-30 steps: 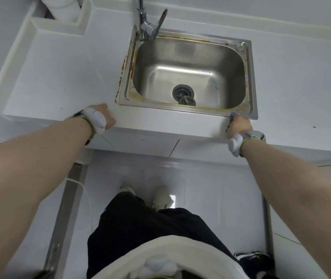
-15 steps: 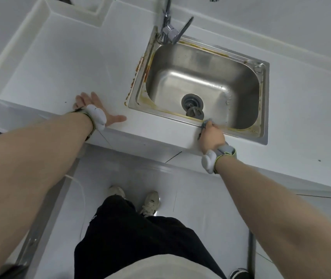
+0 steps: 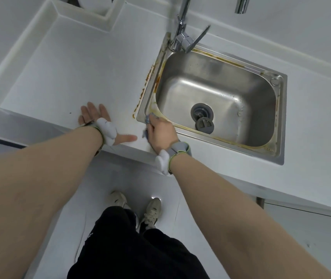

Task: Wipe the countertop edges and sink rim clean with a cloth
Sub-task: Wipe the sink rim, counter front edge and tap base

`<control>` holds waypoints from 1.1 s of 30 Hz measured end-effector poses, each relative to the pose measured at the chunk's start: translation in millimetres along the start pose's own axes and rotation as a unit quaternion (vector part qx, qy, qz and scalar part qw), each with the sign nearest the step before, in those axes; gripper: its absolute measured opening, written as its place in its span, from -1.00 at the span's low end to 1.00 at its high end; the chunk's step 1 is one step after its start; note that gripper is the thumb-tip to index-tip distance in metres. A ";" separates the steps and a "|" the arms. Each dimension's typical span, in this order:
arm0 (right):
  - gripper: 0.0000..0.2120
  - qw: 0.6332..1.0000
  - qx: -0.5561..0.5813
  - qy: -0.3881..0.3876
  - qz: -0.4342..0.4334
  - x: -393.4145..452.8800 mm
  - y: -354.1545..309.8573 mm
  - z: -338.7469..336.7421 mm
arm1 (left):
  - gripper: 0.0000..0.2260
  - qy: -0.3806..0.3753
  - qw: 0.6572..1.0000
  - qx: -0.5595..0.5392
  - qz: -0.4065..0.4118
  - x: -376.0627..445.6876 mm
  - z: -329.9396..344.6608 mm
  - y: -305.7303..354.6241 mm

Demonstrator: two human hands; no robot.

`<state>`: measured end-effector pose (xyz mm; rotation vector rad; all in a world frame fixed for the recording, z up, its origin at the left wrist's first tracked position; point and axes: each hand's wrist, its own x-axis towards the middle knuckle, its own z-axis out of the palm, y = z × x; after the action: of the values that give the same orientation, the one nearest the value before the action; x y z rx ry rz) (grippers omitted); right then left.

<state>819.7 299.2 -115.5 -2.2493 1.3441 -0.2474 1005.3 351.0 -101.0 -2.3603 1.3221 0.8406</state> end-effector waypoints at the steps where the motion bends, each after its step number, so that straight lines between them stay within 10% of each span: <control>1: -0.77 1.000 0.007 0.015 -0.021 -5.8 10.4 -1.3 | 0.50 -0.008 1.000 0.002 0.001 -1.8 -3.5 0.2; 7: -0.78 0.990 -0.041 0.133 0.035 -68.3 96.9 -40.2 | 0.45 -0.011 1.000 0.011 0.005 -4.2 -5.8 -2.9; 17: -0.83 0.887 -0.044 0.151 0.434 -140.6 194.1 -122.5 | 0.49 0.005 1.000 -0.008 0.009 1.1 -0.1 -3.8; 25: -0.89 0.973 0.062 0.068 0.211 -59.4 60.4 -44.4 | 0.47 0.017 1.000 -0.008 -0.014 12.0 7.2 -3.3; 33: -0.92 0.980 0.138 -0.005 0.146 4.3 -29.0 -2.7 | 0.51 0.034 0.999 -0.011 -0.030 21.3 18.9 -3.5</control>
<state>843.1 305.7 -98.9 -1.7989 1.5109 -0.2972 1010.5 348.5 -129.1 -2.4520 1.2678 0.7681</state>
